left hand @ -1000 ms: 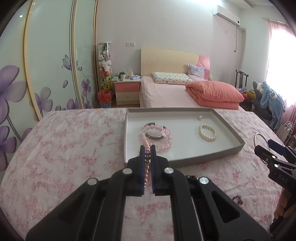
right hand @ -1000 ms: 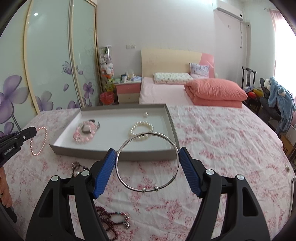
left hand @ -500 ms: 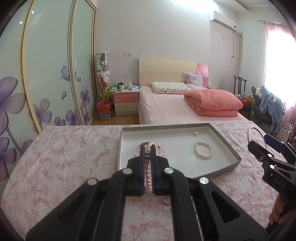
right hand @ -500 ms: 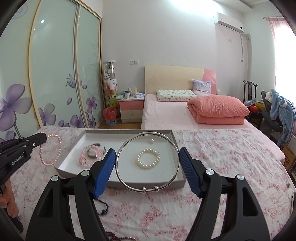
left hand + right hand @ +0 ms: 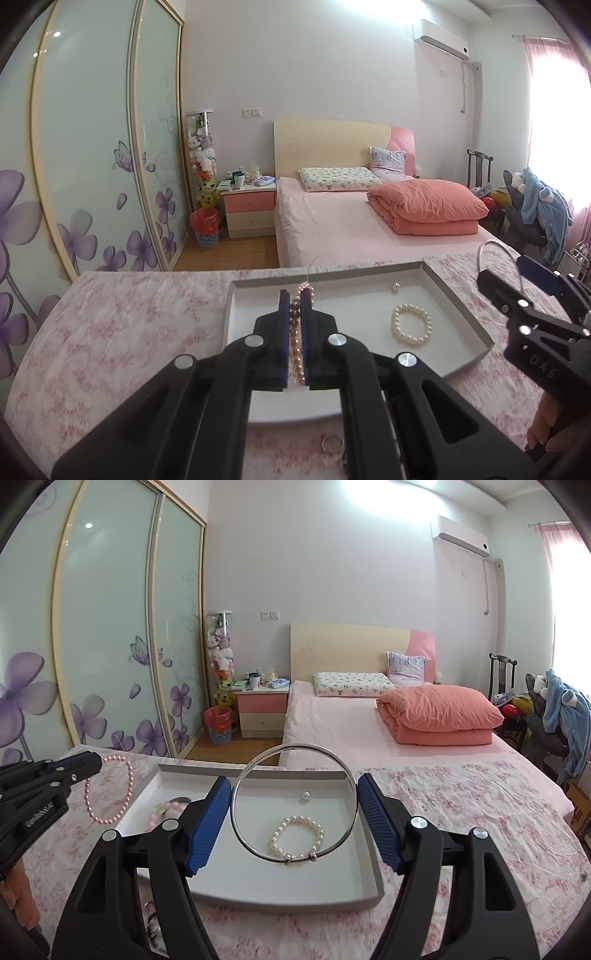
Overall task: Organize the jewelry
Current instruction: 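Lower the pearl bracelet and bangle into the gray tray and open both tools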
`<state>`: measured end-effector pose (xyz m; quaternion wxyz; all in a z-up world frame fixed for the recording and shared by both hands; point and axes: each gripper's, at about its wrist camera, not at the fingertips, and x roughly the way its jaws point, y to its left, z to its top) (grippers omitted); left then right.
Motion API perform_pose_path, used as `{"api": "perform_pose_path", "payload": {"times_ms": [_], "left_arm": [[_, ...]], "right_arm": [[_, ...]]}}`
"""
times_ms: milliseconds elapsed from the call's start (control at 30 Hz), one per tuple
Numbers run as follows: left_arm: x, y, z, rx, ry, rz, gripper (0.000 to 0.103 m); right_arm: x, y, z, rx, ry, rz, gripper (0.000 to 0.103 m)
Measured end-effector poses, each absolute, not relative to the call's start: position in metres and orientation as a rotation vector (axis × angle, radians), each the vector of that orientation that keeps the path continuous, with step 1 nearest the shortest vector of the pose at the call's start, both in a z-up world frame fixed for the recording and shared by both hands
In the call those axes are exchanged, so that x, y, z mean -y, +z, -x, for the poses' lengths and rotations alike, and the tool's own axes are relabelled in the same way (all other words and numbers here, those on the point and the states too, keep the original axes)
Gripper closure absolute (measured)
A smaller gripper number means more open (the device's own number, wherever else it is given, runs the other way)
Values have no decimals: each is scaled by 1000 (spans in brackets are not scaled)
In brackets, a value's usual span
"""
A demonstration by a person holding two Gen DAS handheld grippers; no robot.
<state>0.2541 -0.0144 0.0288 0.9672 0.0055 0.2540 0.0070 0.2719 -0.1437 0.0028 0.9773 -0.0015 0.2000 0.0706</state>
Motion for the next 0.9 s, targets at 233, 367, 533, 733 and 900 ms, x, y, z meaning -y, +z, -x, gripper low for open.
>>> {"api": "perform_pose_path", "payload": {"times_ms": [233,367,533,733,900], "left_arm": [[15,17,-295,-540,9,-6,96],[15,9,-312,-556,7,-4,96],[14,-4,-328,-580,4,-5,96],[13,-18,-338,-610,-1,6,96],[11,-26,-344,-632,-3,18,90]], "right_arm": [[141,-15,-311,-462,147,-15,32],[138,-26,-332,-507,153,-21,32],[133,-37,-348,-553,164,-17,32],[126,-43,-354,-576,171,-14,32],[124,-47,-353,-592,178,-5,26]]}}
